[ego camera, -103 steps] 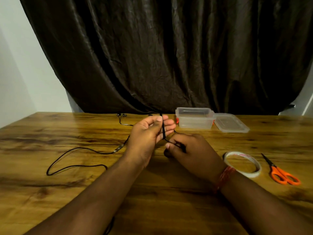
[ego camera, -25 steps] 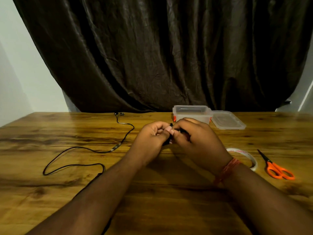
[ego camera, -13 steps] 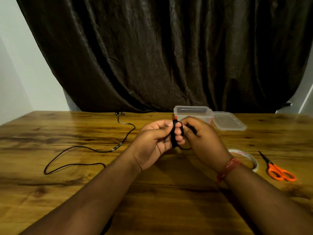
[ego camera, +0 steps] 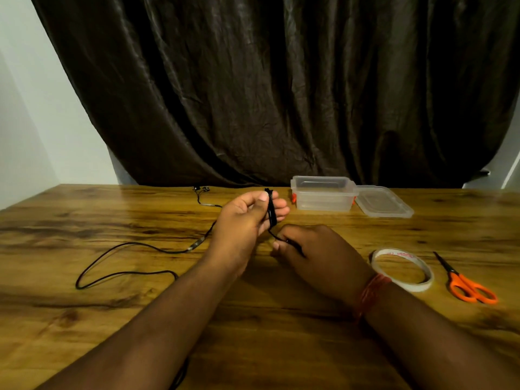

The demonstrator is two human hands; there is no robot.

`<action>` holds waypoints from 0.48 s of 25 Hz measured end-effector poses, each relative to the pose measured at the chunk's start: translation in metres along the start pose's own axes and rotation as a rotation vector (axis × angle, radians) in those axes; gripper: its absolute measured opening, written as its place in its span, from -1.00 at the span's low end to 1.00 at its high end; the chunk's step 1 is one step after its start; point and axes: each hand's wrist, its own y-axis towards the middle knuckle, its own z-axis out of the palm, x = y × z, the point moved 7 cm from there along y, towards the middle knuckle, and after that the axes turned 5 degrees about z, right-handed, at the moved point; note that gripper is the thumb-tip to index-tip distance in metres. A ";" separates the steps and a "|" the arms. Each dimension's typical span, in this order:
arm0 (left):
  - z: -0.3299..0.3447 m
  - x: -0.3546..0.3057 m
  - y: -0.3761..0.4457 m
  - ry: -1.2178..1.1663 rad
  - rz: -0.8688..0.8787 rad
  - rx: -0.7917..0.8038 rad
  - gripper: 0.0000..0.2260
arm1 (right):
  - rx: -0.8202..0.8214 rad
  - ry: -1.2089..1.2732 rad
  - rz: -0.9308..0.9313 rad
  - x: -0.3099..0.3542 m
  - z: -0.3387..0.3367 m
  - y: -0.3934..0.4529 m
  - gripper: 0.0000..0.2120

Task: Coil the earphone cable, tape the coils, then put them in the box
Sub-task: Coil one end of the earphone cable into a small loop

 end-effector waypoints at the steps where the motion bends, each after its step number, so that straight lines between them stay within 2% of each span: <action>1: 0.001 0.001 -0.001 0.096 0.012 0.018 -0.79 | -0.035 -0.009 -0.015 0.002 -0.005 0.000 -0.83; 4: 0.008 0.005 -0.004 0.372 0.069 0.158 -0.76 | -0.133 -0.020 -0.037 0.002 -0.021 -0.001 -0.86; 6: 0.014 0.009 -0.007 0.454 0.063 0.272 -0.74 | -0.165 -0.041 -0.041 0.000 -0.030 0.000 -0.86; 9: 0.021 0.015 -0.011 0.362 -0.054 0.333 -0.76 | -0.207 -0.102 -0.045 -0.003 -0.042 0.000 -0.83; 12: 0.025 0.021 -0.014 0.284 -0.147 0.381 -0.79 | -0.257 -0.180 -0.015 -0.005 -0.051 0.000 -0.91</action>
